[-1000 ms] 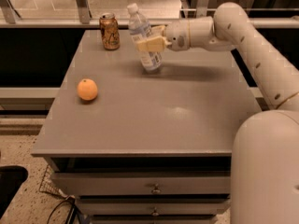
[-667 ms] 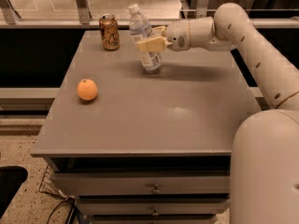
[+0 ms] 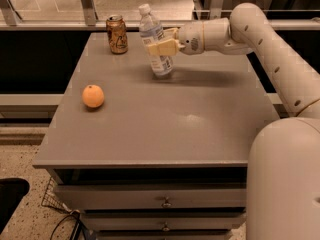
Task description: Move blue plastic bottle near orange can
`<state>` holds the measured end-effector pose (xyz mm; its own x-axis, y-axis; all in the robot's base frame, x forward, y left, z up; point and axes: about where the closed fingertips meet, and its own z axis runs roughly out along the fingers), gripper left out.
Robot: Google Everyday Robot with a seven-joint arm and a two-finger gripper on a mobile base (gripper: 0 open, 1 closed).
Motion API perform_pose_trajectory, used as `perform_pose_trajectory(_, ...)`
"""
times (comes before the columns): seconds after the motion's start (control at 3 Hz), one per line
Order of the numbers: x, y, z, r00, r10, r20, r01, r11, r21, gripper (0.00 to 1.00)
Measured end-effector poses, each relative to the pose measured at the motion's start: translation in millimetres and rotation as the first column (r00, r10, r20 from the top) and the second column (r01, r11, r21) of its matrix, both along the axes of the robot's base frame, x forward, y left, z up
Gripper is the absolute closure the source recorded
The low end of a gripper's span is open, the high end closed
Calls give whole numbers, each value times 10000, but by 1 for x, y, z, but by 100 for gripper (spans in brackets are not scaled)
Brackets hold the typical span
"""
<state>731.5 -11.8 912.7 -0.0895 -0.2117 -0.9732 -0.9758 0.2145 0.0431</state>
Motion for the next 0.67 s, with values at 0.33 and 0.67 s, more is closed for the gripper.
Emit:
perform_pose_trajectory(0.33, 0, 0, 0, 10000, -1, 0, 1, 10000, 0, 100)
perform_pose_trajectory(0.67, 0, 0, 0, 10000, -2, 0, 2, 10000, 1, 100)
